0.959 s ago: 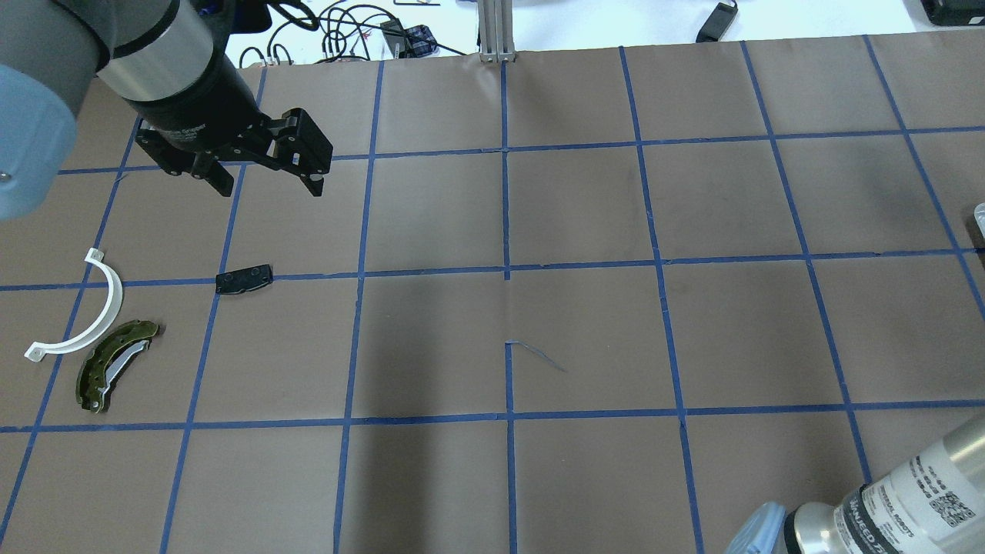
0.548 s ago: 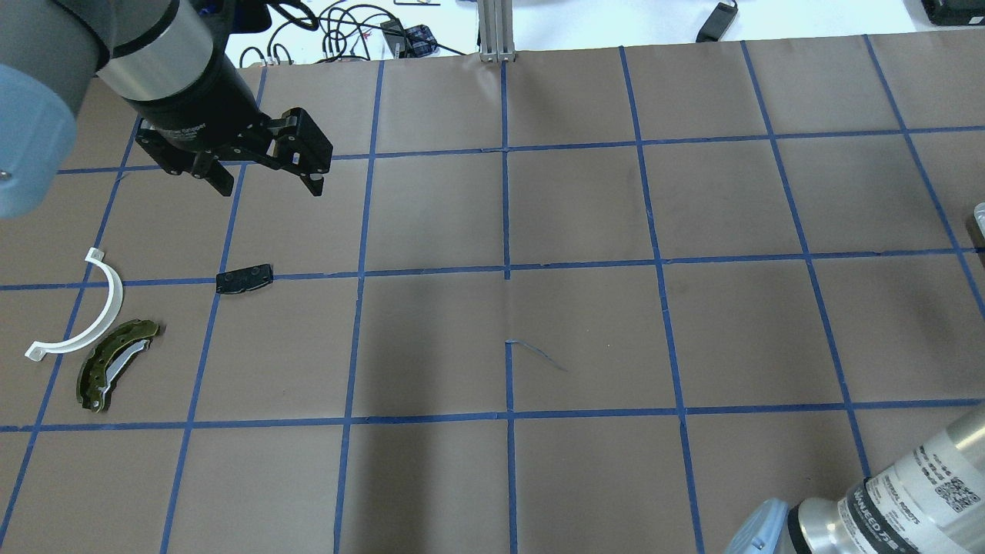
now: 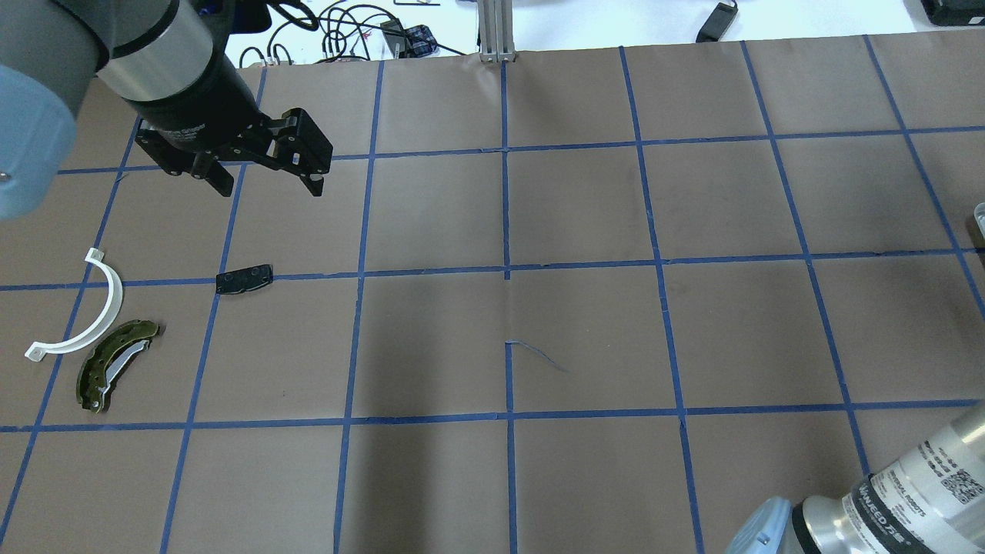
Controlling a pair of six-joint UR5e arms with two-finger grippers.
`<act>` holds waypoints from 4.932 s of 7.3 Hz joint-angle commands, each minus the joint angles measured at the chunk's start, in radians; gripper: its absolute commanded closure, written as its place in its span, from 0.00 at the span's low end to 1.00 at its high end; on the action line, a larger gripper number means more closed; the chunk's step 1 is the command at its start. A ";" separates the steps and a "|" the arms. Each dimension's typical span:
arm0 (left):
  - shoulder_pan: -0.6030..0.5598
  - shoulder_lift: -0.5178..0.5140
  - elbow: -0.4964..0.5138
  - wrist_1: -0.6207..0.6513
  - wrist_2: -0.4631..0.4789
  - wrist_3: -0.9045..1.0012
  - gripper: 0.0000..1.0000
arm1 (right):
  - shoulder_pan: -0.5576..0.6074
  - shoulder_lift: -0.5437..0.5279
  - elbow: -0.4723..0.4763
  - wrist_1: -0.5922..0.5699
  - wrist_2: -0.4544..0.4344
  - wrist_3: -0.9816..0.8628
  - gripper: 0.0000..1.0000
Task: Place bearing gear from tray to pile
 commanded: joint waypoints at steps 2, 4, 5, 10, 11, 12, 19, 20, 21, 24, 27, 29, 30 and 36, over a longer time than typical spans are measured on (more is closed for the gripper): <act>0.000 0.000 0.000 0.000 0.000 0.000 0.00 | 0.000 0.015 -0.001 -0.002 0.013 0.002 0.22; 0.000 0.000 0.000 0.000 0.000 0.000 0.00 | 0.000 0.018 -0.001 -0.002 0.022 0.010 0.31; 0.000 0.000 0.000 0.000 0.000 0.000 0.00 | 0.000 0.021 -0.001 -0.002 0.022 0.010 0.33; 0.000 0.000 0.000 0.000 0.000 0.000 0.00 | 0.000 0.018 -0.003 0.000 0.010 0.011 1.00; 0.000 0.000 0.000 0.000 0.000 0.000 0.00 | 0.000 0.012 -0.003 0.004 0.008 0.011 1.00; 0.000 0.000 0.000 0.000 0.000 0.000 0.00 | 0.000 -0.017 0.000 0.026 0.002 0.011 1.00; 0.000 0.000 0.000 0.000 0.000 0.000 0.00 | 0.264 -0.458 0.071 0.551 0.091 0.633 1.00; 0.000 0.000 0.000 0.000 0.000 0.000 0.00 | 0.344 -0.524 0.116 0.566 0.090 0.762 1.00; 0.000 0.001 0.000 0.000 0.000 0.000 0.00 | 0.412 -0.590 0.162 0.584 0.091 0.909 1.00; 0.000 0.001 0.000 0.000 0.000 0.000 0.00 | 0.651 -0.670 0.209 0.602 0.171 1.236 1.00; 0.000 0.000 0.000 0.000 0.000 0.000 0.00 | 0.954 -0.637 0.215 0.522 0.192 1.558 1.00; 0.000 0.001 0.000 0.000 0.000 0.000 0.00 | 1.099 -0.577 0.247 0.433 0.198 1.634 1.00; 0.000 0.001 0.000 0.000 0.000 0.000 0.00 | 1.143 -0.555 0.284 0.347 0.200 1.639 1.00; -0.002 0.000 0.000 0.000 0.000 0.000 0.00 | 1.279 -0.410 0.515 -0.064 0.215 1.659 1.00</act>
